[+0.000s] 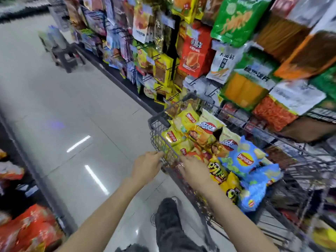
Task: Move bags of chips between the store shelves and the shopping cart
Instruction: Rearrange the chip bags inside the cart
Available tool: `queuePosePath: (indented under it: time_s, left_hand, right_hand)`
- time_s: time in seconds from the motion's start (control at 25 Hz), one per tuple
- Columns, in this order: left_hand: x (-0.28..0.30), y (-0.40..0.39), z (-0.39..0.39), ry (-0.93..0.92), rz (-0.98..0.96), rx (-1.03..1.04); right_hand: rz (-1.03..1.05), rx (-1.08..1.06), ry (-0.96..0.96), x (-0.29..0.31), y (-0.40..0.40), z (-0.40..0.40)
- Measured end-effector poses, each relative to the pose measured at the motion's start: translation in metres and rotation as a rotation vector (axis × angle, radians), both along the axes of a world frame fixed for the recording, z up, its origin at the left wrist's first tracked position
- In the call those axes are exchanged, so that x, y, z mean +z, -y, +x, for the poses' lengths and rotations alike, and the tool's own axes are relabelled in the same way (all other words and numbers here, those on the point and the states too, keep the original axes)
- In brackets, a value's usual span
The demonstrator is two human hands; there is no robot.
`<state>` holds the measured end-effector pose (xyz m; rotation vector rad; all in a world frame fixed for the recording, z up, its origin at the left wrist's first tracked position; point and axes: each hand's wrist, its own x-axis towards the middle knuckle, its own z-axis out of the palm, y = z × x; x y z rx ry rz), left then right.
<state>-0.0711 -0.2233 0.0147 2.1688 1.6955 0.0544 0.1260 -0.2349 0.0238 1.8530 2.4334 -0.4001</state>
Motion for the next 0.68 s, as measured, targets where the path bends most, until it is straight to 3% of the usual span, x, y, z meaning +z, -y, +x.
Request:
queuePosePath:
  time_s: [0.2, 0.32, 0.68]
  left_hand:
    - [-0.002, -0.092, 0.062, 0.058, -0.058, -0.164]
    - [-0.003, -0.135, 0.103, -0.017, -0.007, -0.288]
    - [-0.024, -0.183, 0.198, -0.058, -0.177, -0.708]
  right_hand:
    - [-0.005, -0.213, -0.027, -0.004, -0.069, 0.064]
    - [-0.032, -0.333, -0.034, -0.007, -0.093, 0.100]
    - [-0.183, -0.776, -0.046, -0.027, -0.048, 0.166]
